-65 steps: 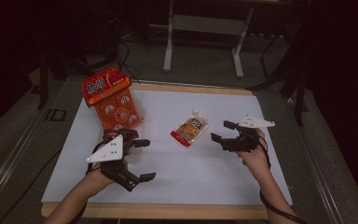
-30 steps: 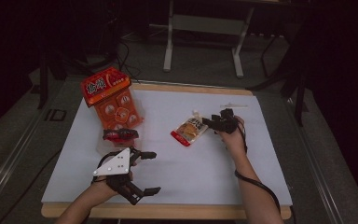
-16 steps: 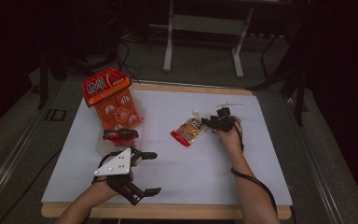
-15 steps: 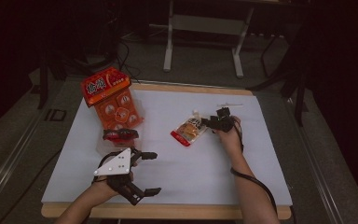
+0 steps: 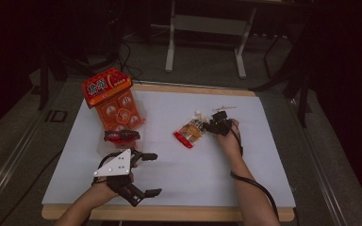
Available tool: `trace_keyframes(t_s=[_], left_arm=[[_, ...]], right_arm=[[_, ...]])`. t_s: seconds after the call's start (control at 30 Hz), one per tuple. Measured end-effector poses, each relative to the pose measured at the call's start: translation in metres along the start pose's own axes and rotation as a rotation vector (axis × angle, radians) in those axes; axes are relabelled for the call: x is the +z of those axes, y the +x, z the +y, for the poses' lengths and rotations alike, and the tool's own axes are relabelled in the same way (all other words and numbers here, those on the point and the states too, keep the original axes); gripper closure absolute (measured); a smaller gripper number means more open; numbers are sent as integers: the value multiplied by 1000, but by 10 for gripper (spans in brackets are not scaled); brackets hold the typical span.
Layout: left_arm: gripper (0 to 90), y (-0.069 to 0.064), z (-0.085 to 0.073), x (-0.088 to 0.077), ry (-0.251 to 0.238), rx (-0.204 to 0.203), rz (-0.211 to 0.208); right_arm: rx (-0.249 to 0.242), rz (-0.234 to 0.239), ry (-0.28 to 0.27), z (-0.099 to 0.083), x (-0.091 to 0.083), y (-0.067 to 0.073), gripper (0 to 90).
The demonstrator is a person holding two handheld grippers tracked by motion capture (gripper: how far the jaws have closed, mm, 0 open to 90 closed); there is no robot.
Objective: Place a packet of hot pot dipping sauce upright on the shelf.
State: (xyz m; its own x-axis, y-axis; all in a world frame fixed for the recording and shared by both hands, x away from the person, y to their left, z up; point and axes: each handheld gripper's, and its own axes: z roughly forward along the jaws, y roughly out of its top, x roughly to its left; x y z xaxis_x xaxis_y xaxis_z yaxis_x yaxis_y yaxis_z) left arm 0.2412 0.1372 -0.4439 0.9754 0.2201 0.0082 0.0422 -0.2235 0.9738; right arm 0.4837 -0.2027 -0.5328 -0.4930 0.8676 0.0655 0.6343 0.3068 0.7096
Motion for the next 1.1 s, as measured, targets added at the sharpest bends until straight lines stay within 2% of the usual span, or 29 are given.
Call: trace_keyframes(t_s=[0.1, 0.13, 0.2, 0.27, 0.4, 0.5, 0.7, 1.1], left_arm=[[21, -1, 1, 0, -2, 2, 0], [21, -1, 1, 0, -4, -2, -2], [21, -1, 0, 0, 0, 2, -2], [21, -1, 0, 0, -3, 0, -5], [21, -1, -1, 0, 2, 3, -6], [21, 1, -1, 1, 1, -1, -3], [21, 2, 1, 2, -10, -1, 2], [21, 2, 4, 2, -3, 6, 8]], right_arm=[[-31, -12, 3, 0, 0, 7, 798], [-29, 0, 4, 0, 0, 9, 858], [-22, 0, 5, 0, 0, 12, 885], [-21, -2, 0, -1, 0, 13, 895], [14, 30, -29, -3, -5, 12, 900], [21, 50, -45, -1, -11, 12, 900], [13, 86, -71, 5, -21, 14, 900], [-14, 169, -155, 21, -52, 28, 900]])
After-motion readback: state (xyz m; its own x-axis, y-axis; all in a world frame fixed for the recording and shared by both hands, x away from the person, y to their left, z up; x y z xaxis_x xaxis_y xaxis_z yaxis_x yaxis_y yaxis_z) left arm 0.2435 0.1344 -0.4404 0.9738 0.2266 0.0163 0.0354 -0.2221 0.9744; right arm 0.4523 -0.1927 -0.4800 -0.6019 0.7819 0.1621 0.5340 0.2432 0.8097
